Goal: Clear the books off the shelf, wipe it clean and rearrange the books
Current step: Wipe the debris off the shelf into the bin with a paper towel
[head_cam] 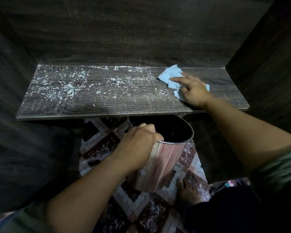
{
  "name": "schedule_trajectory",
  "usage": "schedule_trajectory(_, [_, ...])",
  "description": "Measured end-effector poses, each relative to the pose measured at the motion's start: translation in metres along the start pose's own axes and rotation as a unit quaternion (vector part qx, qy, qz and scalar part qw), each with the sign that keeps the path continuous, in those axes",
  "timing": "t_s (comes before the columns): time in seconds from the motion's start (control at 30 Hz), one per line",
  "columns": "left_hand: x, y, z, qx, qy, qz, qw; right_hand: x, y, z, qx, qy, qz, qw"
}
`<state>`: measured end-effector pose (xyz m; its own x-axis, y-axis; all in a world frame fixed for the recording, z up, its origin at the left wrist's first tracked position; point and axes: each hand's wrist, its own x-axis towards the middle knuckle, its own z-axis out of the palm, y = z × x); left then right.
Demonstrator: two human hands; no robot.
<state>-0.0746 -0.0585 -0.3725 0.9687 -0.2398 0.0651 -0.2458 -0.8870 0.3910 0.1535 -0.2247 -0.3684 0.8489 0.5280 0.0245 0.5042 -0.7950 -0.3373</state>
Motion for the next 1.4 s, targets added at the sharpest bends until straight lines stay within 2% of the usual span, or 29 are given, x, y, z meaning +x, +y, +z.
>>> schedule_trajectory(0.27, [-0.003, 0.005, 0.0, 0.003, -0.009, -0.002, 1.0, -0.046, -0.017, 0.004, 0.045, -0.04, -0.083, 0.995])
schedule_trajectory(0.33, [-0.006, 0.005, 0.0, 0.0, -0.006, -0.003, 1.0, -0.058, -0.017, 0.002, 0.078, -0.025, -0.09, 0.993])
schedule_trajectory(0.4, [-0.007, 0.003, -0.001, -0.002, 0.003, 0.002, 1.0, -0.066, -0.015, -0.005, 0.135, 0.022, -0.072, 0.988])
schedule_trajectory(0.5, [-0.009, 0.001, -0.002, -0.003, 0.011, 0.003, 1.0, -0.061, -0.001, -0.025, 0.179, 0.149, -0.015, 0.972])
schedule_trajectory(0.57, [-0.011, -0.001, -0.002, -0.007, 0.012, 0.005, 1.0, -0.053, 0.016, -0.036, 0.147, 0.202, 0.063, 0.966])
schedule_trajectory(0.6, [-0.012, -0.002, -0.002, -0.009, 0.011, 0.006, 1.0, -0.05, 0.027, -0.037, 0.099, 0.194, 0.119, 0.969])
schedule_trajectory(0.67, [-0.014, -0.004, -0.003, -0.014, 0.005, 0.008, 1.0, -0.049, 0.045, -0.03, -0.005, 0.106, 0.237, 0.966])
schedule_trajectory(0.73, [-0.016, -0.005, -0.004, -0.023, 0.0, 0.006, 1.0, -0.053, 0.053, -0.012, -0.059, 0.068, 0.263, 0.961])
schedule_trajectory(0.87, [-0.018, -0.006, -0.003, -0.019, -0.006, 0.004, 1.0, -0.05, 0.031, 0.002, -0.069, 0.097, 0.23, 0.966])
schedule_trajectory(1.03, [-0.024, -0.002, 0.0, -0.019, -0.014, 0.006, 1.0, -0.053, -0.001, 0.013, -0.074, 0.053, 0.1, 0.991])
schedule_trajectory(1.23, [-0.024, -0.006, 0.0, -0.03, -0.009, 0.014, 0.999, -0.036, -0.019, 0.011, 0.059, -0.007, 0.026, 0.998])
schedule_trajectory(1.4, [-0.02, -0.011, -0.003, -0.033, -0.014, 0.021, 0.999, -0.028, -0.027, 0.009, 0.099, -0.014, -0.008, 0.995])
